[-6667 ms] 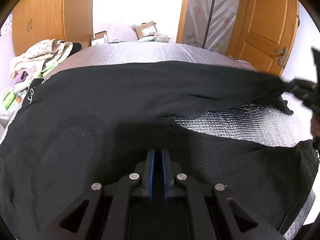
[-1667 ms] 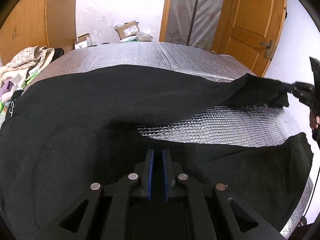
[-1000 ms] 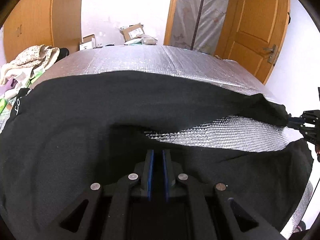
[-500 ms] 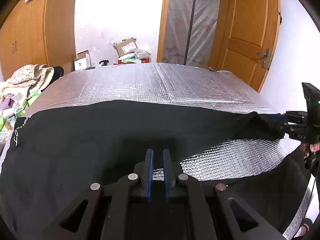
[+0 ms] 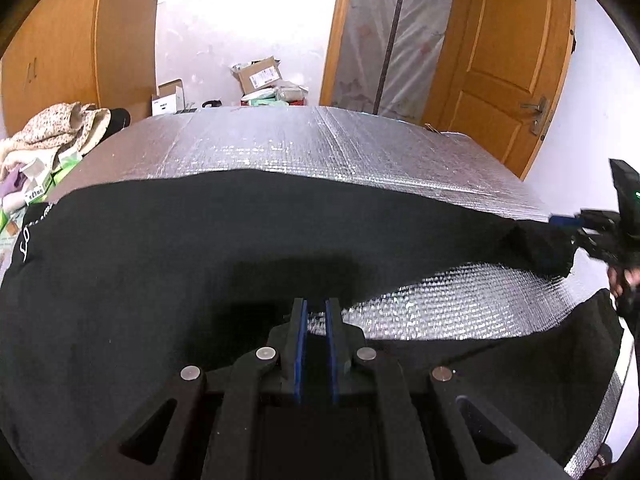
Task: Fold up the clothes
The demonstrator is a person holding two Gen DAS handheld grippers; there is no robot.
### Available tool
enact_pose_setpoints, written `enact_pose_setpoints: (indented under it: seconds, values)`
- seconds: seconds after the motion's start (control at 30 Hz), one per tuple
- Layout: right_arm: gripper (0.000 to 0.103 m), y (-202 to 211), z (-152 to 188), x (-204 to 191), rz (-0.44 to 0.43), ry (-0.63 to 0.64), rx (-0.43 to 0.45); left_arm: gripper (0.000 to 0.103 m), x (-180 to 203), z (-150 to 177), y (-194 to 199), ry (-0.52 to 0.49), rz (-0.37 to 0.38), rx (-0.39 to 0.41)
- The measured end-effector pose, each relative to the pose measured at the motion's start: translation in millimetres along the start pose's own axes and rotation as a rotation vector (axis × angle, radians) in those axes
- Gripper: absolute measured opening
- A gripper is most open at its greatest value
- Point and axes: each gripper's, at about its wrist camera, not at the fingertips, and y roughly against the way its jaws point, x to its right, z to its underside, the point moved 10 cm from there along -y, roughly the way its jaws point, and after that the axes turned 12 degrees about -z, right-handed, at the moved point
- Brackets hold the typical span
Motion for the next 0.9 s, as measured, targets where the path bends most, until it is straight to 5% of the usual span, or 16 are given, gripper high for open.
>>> enact_pose_setpoints:
  seconds: [0.13, 0.2, 0.33, 0.43, 0.47, 0.67, 0.9]
  values:
    - [0.03, -20, 5, 25, 0.027, 0.023, -0.069, 0.009, -6, 10, -3, 0.013, -0.013, -0.02]
    - [0.041, -35, 11, 29, 0.0, 0.022, -0.11, 0.009, -8, 13, -4, 0.02, -0.013, -0.028]
    - [0.042, -35, 9, 33, -0.044, -0.028, -0.073, 0.009, -9, 15, -5, 0.017, -0.016, -0.033]
    - [0.026, -33, 9, 31, -0.026, -0.03, -0.072, 0.009, -7, 15, -7, 0.015, -0.018, -0.037]
    - [0.005, -32, 9, 32, 0.004, -0.022, -0.076, 0.009, -7, 15, -7, 0.015, -0.017, -0.038]
    - [0.005, -25, -7, 62, 0.191, -0.069, -0.01, 0.009, -9, 15, -5, 0.016, -0.019, -0.032]
    - [0.012, 5, -21, 87, 0.245, -0.166, 0.112, 0.01, -8, 15, -4, 0.019, -0.016, -0.032]
